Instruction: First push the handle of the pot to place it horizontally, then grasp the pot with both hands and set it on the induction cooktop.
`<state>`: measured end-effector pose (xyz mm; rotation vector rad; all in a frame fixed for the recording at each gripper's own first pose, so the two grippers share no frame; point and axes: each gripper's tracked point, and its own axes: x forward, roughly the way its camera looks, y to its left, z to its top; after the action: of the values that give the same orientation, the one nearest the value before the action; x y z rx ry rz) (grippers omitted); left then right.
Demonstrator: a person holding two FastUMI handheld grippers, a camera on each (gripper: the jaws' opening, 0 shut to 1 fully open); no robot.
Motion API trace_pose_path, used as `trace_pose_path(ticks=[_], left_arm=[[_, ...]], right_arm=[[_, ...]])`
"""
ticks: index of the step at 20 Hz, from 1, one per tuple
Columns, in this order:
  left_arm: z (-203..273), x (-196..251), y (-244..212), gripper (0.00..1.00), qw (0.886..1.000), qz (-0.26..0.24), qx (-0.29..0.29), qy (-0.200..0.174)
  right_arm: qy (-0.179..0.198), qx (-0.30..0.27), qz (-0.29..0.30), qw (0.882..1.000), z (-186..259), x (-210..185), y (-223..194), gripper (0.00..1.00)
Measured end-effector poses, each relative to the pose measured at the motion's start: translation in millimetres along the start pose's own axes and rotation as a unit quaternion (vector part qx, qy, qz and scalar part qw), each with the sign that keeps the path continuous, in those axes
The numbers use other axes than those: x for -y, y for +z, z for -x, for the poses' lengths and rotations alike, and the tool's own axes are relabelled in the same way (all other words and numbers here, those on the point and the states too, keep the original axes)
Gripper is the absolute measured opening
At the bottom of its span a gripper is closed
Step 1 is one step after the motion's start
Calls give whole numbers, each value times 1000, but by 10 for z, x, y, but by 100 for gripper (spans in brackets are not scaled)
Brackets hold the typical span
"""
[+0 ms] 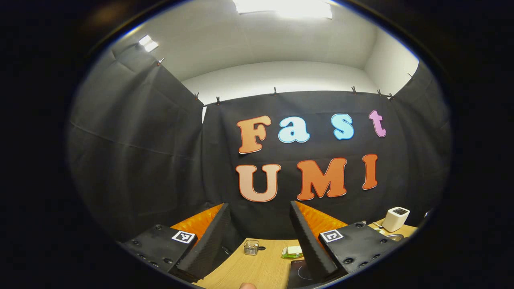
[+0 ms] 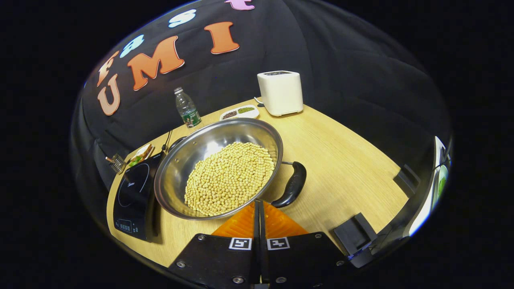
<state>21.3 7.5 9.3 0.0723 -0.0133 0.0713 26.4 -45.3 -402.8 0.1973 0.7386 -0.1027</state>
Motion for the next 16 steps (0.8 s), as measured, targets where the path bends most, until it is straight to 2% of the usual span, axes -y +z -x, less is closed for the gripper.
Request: trace_pose_path(ticks=[16], left_arm=[[-436,36,-257,98,1000,4,-23,10]], right_arm=[[-39,16,-12,999,-527,259,594,0]])
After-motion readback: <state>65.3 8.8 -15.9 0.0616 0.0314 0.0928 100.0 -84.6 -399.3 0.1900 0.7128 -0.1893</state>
